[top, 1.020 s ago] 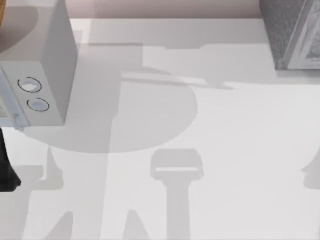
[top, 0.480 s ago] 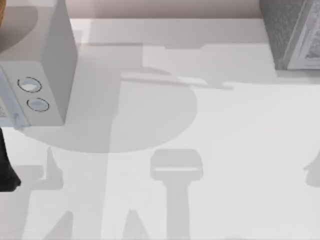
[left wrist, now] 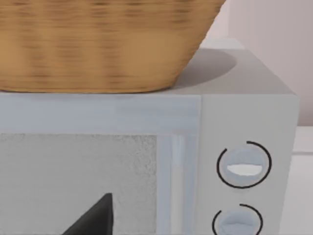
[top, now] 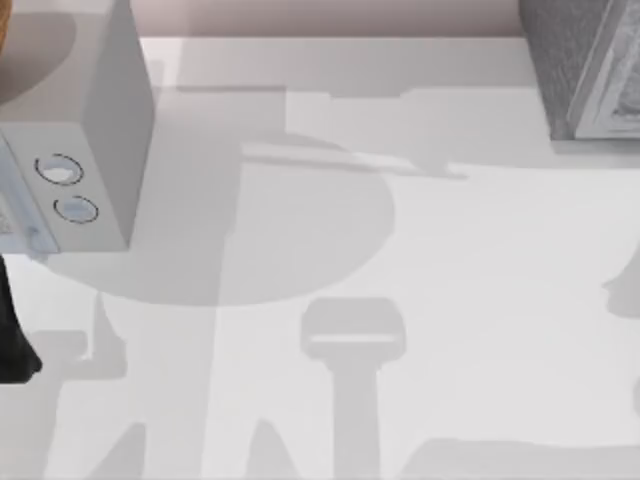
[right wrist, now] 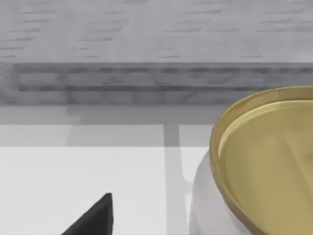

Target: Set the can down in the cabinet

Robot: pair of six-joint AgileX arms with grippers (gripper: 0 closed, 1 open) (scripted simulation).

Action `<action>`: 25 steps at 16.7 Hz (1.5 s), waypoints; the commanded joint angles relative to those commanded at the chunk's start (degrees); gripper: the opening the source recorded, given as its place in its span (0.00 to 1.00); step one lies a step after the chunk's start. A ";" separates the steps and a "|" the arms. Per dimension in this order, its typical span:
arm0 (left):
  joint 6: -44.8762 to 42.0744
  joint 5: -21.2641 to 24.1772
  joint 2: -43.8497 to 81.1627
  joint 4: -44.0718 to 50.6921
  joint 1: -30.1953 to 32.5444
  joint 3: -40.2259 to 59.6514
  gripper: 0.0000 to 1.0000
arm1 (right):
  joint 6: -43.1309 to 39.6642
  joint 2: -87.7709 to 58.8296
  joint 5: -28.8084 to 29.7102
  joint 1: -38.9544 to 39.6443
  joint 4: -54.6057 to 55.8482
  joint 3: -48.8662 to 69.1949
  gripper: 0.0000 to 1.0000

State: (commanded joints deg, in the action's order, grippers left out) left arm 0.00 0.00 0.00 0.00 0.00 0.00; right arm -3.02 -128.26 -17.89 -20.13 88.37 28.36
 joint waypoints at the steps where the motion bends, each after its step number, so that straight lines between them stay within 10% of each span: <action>1: 0.00 0.00 0.00 0.00 0.00 0.00 1.00 | 0.04 -0.19 0.19 0.19 -0.34 0.54 1.00; 5: 0.00 0.00 0.00 0.00 0.00 0.00 1.00 | 0.04 -0.21 0.21 0.21 -0.38 0.60 1.00; 18: 0.00 0.00 0.00 0.00 0.00 0.00 1.00 | 0.04 -0.21 0.21 0.21 -0.38 0.60 0.02; 25: 0.00 0.00 0.00 0.00 0.00 0.00 1.00 | 0.04 -0.21 0.21 0.21 -0.38 0.60 0.00</action>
State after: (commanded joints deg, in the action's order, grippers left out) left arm 0.00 0.00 0.00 0.00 0.00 0.00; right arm -2.98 -128.47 -17.68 -19.92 88.00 28.96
